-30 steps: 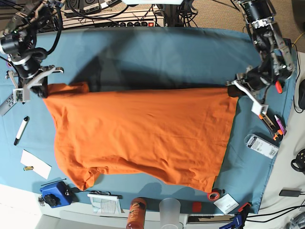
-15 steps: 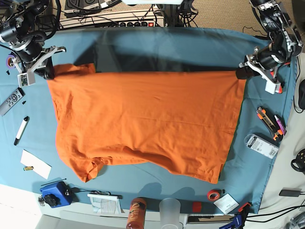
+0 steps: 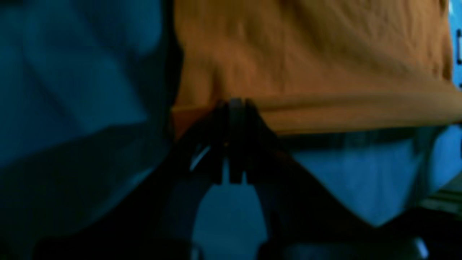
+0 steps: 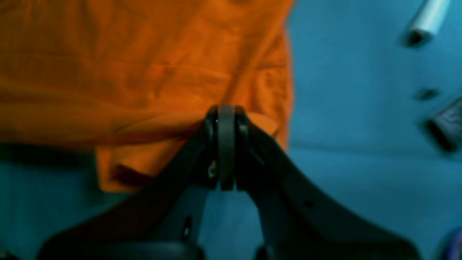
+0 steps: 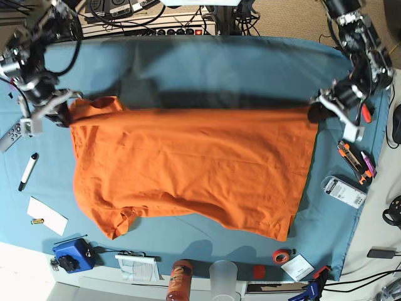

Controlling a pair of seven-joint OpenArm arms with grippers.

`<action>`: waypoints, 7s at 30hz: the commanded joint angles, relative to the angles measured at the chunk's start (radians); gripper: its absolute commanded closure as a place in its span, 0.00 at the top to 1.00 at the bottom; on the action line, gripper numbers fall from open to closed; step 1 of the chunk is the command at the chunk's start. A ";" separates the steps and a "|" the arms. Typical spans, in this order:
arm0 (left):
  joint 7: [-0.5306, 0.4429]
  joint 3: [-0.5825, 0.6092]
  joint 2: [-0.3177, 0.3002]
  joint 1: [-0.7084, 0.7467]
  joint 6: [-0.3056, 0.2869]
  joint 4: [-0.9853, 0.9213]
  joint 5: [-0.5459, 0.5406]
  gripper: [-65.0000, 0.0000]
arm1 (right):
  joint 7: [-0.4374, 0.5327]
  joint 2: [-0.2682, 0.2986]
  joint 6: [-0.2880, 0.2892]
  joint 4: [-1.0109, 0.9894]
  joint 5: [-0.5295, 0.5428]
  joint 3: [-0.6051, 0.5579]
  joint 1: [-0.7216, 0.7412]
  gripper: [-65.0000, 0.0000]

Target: Layout the t-shirt on the table in an organized manner, then fold the t-shirt properly

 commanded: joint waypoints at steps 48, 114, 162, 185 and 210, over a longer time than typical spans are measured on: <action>-0.085 0.153 -0.012 -0.101 0.064 0.017 0.153 0.00 | -0.036 0.115 0.055 -0.006 0.146 0.060 -0.138 0.33; -0.085 0.153 -0.012 -0.101 0.064 0.017 0.153 0.00 | 0.073 0.347 0.004 -0.054 -0.060 -0.310 0.058 0.00; -0.085 0.153 -0.013 -0.101 0.064 0.017 0.132 0.00 | 0.167 0.383 -0.055 -0.132 -0.238 -0.748 0.261 0.00; -0.084 0.153 -0.010 -0.100 0.064 0.017 0.136 0.00 | 0.099 0.038 -0.274 -0.132 -0.111 -0.436 0.170 0.35; -0.079 0.153 -0.010 -0.093 0.056 0.017 0.139 0.00 | 0.235 -0.124 -0.267 -0.147 -0.227 -0.156 0.164 0.35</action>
